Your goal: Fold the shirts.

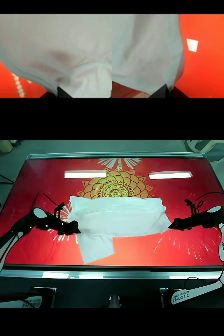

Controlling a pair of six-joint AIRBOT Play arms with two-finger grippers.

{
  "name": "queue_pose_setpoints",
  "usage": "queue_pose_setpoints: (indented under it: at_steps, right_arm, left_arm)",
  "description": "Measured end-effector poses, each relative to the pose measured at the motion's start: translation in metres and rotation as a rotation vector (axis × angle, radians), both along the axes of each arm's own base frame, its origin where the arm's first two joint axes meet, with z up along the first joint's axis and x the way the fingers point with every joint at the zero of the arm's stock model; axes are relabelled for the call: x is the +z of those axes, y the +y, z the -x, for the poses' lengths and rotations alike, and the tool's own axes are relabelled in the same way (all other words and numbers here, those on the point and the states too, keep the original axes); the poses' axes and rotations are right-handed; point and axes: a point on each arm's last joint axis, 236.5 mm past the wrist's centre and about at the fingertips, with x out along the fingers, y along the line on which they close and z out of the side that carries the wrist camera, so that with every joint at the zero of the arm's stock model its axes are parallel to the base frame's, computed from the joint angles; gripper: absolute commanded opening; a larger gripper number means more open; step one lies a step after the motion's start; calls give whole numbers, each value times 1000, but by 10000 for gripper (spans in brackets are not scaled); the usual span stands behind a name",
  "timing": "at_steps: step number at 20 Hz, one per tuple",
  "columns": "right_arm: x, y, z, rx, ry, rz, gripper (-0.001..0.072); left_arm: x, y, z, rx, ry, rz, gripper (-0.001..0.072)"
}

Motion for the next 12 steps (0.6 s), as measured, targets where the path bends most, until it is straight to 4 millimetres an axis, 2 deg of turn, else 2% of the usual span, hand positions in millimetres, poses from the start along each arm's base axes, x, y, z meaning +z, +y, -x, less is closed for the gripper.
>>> queue_pose_setpoints:
  at_steps: [2,3,4,5,6,7,8,9,10,11,12]
  right_arm:
    - [45,4,-22,10,-119,-21,18]
    - [75,4,-35,16,-198,-10,18]
    - [120,2,-50,16,-312,11,19]
    - [166,0,-62,17,-430,45,19]
    - [220,-1,-68,24,-557,101,19]
    - [283,0,-69,23,-708,160,20]
    - [345,3,-62,18,-855,233,20]
    - [402,7,-47,10,-992,307,19]
    - [459,12,-24,-8,-1128,401,19]
    - [506,17,1,-34,-1247,483,19]
    - [550,24,32,-63,-1360,565,19]
  left_arm:
    - [46,4,-29,5,-142,1,24]
    - [83,8,-47,11,-246,1,24]
    - [127,12,-63,18,-361,1,24]
    - [185,16,-78,29,-506,1,24]
    - [245,21,-85,40,-650,3,25]
    - [317,24,-84,54,-820,5,25]
    - [383,28,-74,68,-980,8,25]
    - [448,30,-55,83,-1141,13,25]
    - [510,32,-26,99,-1303,22,24]
    - [562,33,8,113,-1445,37,24]
    - [598,33,40,121,-1550,50,24]
